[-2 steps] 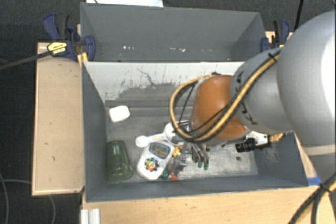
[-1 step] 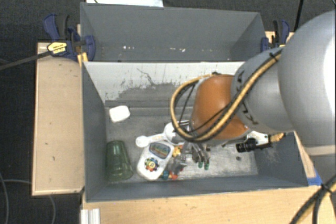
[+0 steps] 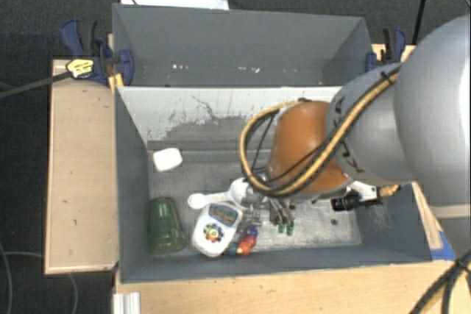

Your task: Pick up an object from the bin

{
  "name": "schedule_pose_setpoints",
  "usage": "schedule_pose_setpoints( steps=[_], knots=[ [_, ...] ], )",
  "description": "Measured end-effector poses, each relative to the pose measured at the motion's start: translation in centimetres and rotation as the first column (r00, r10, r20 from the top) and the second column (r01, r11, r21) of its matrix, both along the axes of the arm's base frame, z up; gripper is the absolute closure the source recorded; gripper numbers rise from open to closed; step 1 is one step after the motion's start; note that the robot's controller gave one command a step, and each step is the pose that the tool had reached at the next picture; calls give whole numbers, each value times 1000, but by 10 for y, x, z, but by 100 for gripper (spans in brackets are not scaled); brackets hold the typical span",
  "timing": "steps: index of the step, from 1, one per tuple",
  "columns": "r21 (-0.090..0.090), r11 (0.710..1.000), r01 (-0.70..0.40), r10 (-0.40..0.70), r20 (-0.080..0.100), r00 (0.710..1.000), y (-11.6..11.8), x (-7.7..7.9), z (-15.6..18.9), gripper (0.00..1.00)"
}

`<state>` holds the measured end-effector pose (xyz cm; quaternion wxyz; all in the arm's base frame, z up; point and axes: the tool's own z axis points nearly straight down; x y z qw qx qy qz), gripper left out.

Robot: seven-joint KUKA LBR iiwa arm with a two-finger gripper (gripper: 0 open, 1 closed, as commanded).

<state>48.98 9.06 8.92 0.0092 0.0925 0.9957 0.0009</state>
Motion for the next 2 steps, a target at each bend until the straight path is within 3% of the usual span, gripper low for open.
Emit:
schedule_pose_setpoints(
  steps=[1, 2],
  knots=[
    [1, 1000, 2, -2, 4, 1000, -1, 3, 5, 100],
    [0, 1000, 0, 1, -8, 1000, 0, 1, 8, 100]
  ],
)
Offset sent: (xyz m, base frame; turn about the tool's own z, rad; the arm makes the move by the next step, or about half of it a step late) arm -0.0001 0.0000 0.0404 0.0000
